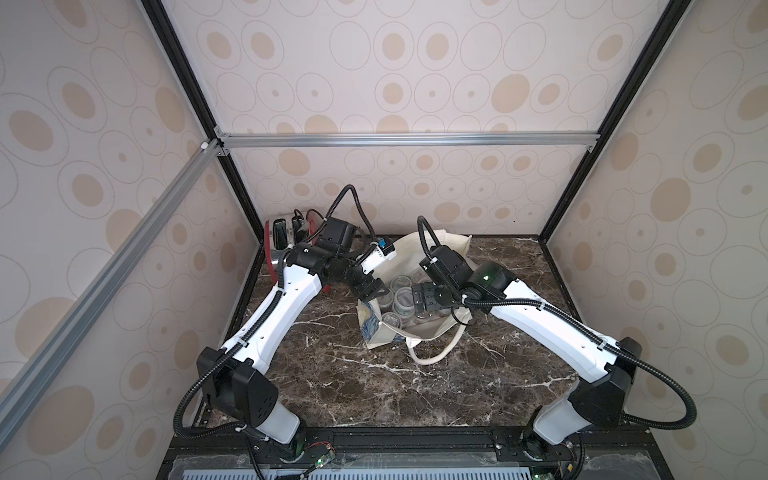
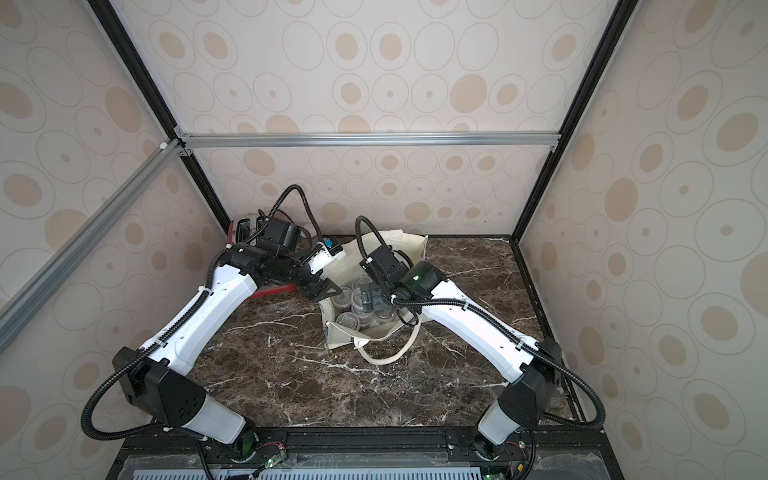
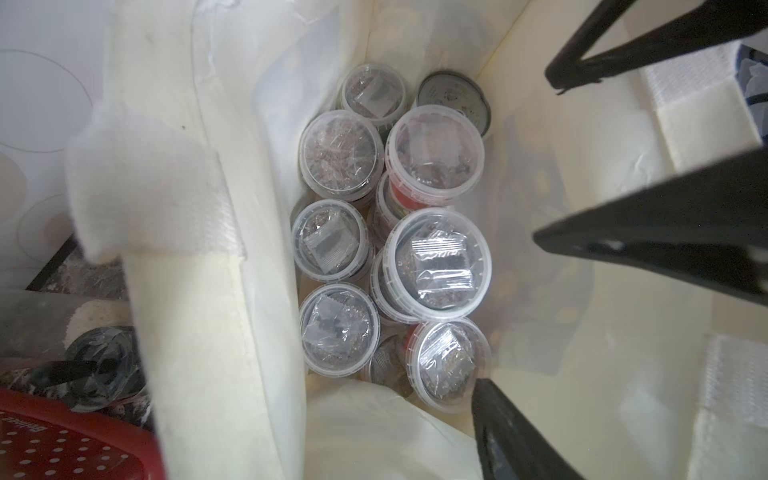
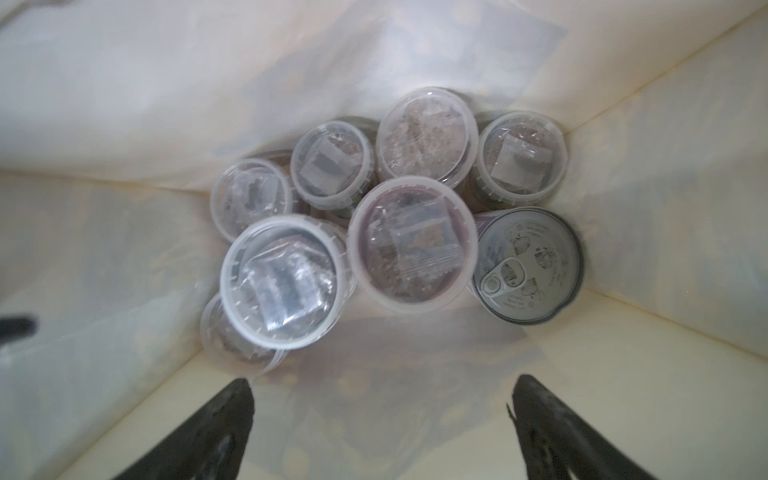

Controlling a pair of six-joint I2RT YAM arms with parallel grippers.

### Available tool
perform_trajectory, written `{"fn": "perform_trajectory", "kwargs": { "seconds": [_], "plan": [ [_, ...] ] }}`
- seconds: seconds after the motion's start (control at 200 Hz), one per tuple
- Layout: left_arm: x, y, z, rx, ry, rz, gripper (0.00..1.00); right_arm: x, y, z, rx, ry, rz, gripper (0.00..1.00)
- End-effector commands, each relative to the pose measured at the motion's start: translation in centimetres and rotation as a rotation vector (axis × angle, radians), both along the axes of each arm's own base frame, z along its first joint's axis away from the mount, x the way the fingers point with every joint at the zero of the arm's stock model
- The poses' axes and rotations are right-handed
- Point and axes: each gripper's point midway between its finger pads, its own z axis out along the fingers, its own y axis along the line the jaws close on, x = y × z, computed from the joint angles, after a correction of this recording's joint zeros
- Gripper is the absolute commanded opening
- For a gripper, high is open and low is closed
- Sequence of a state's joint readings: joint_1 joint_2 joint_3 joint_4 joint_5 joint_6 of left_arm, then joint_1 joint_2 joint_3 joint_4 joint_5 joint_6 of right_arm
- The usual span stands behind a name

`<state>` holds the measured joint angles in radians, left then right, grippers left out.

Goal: Take out the seed jars from the canvas bag
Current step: Adjust the canvas bag at the center of the board, then pick up the seed jar from the canvas bag.

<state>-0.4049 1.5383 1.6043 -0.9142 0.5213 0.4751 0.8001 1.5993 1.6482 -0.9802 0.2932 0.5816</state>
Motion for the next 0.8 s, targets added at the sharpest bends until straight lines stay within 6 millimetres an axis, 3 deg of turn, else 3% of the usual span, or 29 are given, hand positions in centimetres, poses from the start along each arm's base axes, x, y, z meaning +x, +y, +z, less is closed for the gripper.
{"fn": "perform_trajectory", "kwargs": {
  "seconds": [0.0, 0.13, 0.2, 0.305, 0.49, 0.645, 0.795],
  "plan": [
    [-0.7, 0.2, 1.5, 0.006, -0.05, -0.021, 0.83, 1.8, -0.1, 0.2, 0.031, -0.019, -0.113, 1.0],
    [-0.1, 1.9, 2.9, 0.064, -0.124, 0.045, 0.98, 3.2, 0.9, -0.3, 0.106, -0.013, -0.233, 0.99],
    [-0.3, 2.6, 3.4, 0.081, -0.17, 0.068, 0.98, 3.9, 1.3, -0.6, 0.138, -0.02, -0.272, 0.99],
    [-0.6, 3.9, 3.9, 0.103, -0.213, 0.11, 0.98, 5.0, 0.1, -1.5, 0.131, -0.033, -0.392, 0.95],
    [-1.2, 7.1, 3.1, 0.142, -0.248, 0.182, 0.98, 6.0, -0.8, -3.2, 0.058, 0.003, -0.442, 0.93],
    [-1.0, 10.4, 2.9, 0.09, -0.23, 0.283, 0.98, 6.0, 0.1, -4.2, 0.063, 0.041, -0.414, 0.9],
    [-0.8, 12.7, 0.6, 0.097, -0.206, 0.363, 0.98, 5.9, 0.7, -5.4, 0.059, 0.084, -0.402, 0.86]
  ]
}}
